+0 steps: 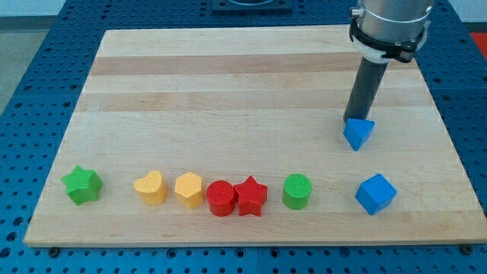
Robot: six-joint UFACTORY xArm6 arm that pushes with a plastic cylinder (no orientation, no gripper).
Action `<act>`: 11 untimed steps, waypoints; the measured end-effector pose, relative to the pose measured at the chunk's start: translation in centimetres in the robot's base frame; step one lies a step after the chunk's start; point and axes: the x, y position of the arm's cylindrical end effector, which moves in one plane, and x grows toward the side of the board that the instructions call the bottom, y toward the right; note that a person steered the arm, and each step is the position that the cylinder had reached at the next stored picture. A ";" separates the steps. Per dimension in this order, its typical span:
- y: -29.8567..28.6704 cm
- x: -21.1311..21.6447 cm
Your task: Slide the blue triangle near to blue cube
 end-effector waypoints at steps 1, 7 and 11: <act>-1.0 0.0; 4.5 2.2; 0.7 1.1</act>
